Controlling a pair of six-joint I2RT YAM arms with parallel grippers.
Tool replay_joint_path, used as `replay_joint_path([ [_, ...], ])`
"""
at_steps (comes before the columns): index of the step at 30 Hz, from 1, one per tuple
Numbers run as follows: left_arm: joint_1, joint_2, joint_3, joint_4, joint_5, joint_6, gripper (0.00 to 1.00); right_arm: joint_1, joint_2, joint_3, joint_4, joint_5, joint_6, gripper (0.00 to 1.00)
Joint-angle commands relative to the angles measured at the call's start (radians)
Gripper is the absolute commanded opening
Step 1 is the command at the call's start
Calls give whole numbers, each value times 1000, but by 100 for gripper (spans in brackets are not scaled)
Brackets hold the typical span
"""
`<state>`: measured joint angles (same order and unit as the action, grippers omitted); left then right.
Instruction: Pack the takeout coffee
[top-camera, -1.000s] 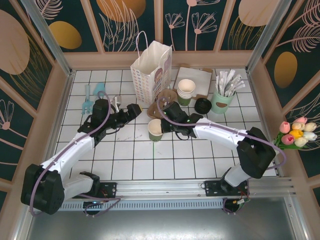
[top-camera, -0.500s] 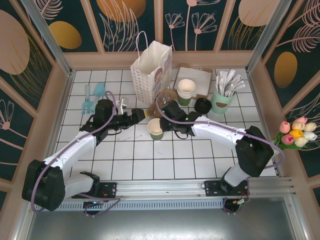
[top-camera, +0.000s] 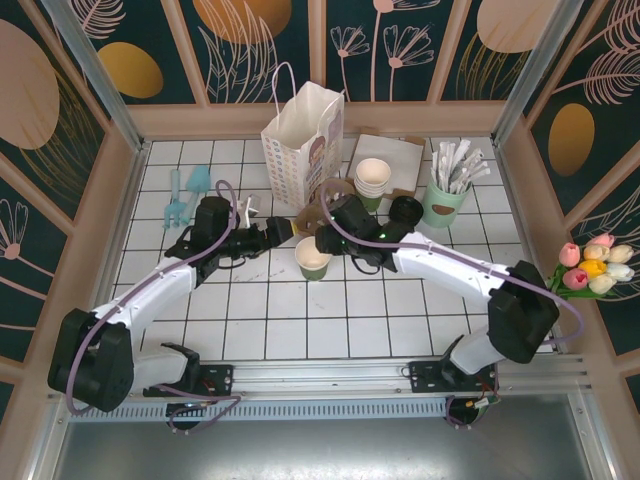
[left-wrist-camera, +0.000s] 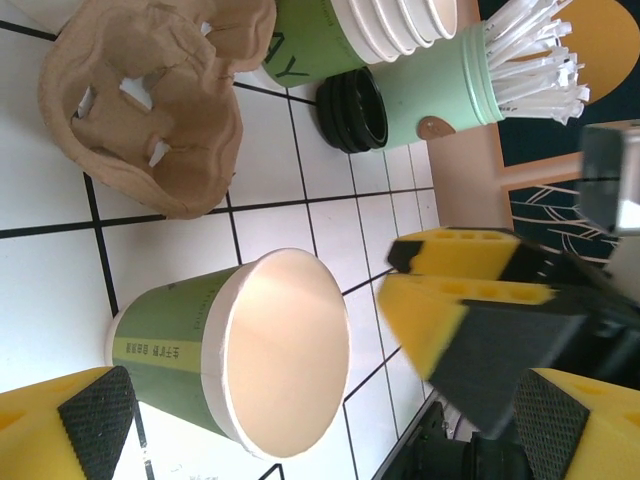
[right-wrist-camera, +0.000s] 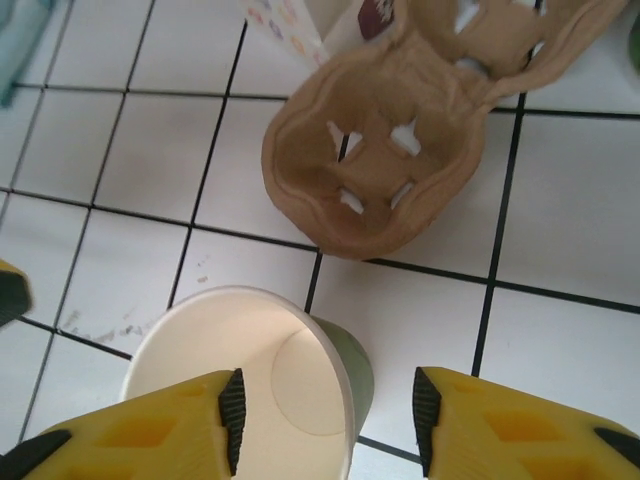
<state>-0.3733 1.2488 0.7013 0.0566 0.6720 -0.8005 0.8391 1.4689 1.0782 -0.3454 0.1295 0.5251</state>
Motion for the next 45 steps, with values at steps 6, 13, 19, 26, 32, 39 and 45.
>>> replay_joint_path([
  [6,-7,0,-2,58,-34,-14,99,-157,-218,-154,-10,137,343,74],
  [13,-7,13,-15,61,-65,-12,99,-419,-336,-385,104,-24,822,81],
  [19,-7,48,-2,62,-78,-7,99,-515,-274,-440,192,-98,1015,82],
  [26,-7,89,18,47,-75,6,99,-544,-141,-401,260,-139,1129,82],
  [32,-6,97,29,39,-89,21,99,-543,-68,-387,337,-96,1246,80],
  [39,-7,115,39,26,-96,36,99,-549,-3,-350,362,-50,1281,80],
  [45,-7,139,62,2,-89,55,99,-551,79,-303,332,-67,1357,77],
])
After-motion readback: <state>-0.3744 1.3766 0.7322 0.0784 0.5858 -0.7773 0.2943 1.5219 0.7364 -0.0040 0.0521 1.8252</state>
